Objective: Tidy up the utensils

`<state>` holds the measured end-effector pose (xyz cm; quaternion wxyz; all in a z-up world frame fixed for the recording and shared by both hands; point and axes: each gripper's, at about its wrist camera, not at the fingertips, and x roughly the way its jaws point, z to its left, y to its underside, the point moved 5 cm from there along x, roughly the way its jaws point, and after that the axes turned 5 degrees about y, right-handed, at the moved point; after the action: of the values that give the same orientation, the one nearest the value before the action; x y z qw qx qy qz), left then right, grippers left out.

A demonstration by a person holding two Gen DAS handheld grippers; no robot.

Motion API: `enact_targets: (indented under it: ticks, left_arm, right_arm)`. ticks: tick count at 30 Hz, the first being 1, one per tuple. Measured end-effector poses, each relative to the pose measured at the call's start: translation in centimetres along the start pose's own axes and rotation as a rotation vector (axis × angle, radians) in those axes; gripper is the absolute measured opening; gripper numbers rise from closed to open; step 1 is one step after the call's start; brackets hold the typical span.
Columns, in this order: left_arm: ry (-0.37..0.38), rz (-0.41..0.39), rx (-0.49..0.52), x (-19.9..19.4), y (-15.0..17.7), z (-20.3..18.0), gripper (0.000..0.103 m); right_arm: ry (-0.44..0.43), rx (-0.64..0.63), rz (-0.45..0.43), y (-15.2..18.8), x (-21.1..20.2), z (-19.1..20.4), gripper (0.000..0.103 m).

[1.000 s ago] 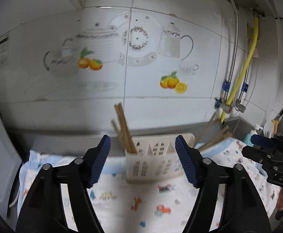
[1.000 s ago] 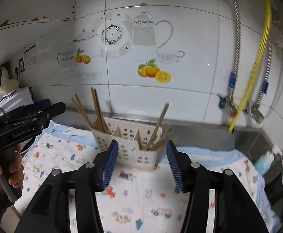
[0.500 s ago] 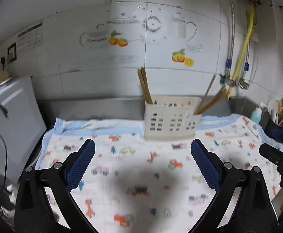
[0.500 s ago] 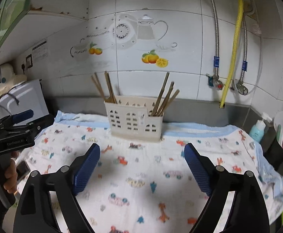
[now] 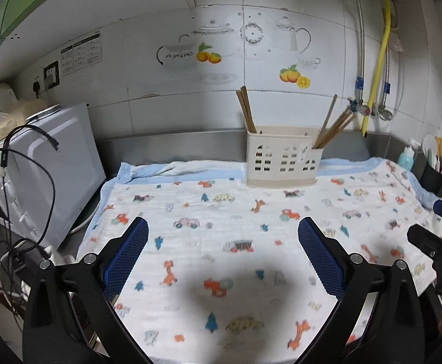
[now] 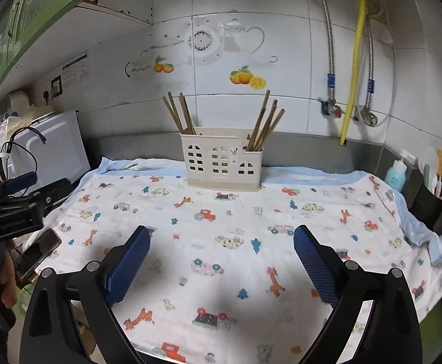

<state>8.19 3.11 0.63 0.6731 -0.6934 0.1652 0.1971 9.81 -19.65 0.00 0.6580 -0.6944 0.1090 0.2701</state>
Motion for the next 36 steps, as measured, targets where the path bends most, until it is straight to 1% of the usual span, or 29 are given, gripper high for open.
enact_targets:
  ticks: [3,8,10,17,24,36]
  left_arm:
    - [0.0,-0.005,-0.005,-1.1,0.8,0.0,0.098]
    - [-0.005,-0.005,0.012,-2.2,2.1,-0.1,0.098]
    - [0.005,-0.009,0.013,-2.5,2.6,-0.2,0.098]
    - [0.012,-0.023,0.004,-3.5,3.3,0.0,0.098]
    - [0.011,-0.034,-0.001,-4.4,3.9,0.1,0.098]
    - [0.021,-0.039,-0.015,-5.3,4.5,0.1,0.098]
  right_arm:
    - [-0.003,0.012,0.002,0.7,-0.6,-0.1,0.092]
    - [0.049,-0.006,0.002,1.8,-1.4,-0.5,0.093]
    - [0.059,-0.006,0.001,2.1,-1.8,-0.7,0.093]
    - [0.051,-0.003,0.006,3.1,-2.7,-0.6,0.093]
    - [0.057,-0.029,-0.012,3.0,-3.5,0.1,0.093]
    - [0.031,-0.027,-0.015,3.3,-4.1,0.7,0.093]
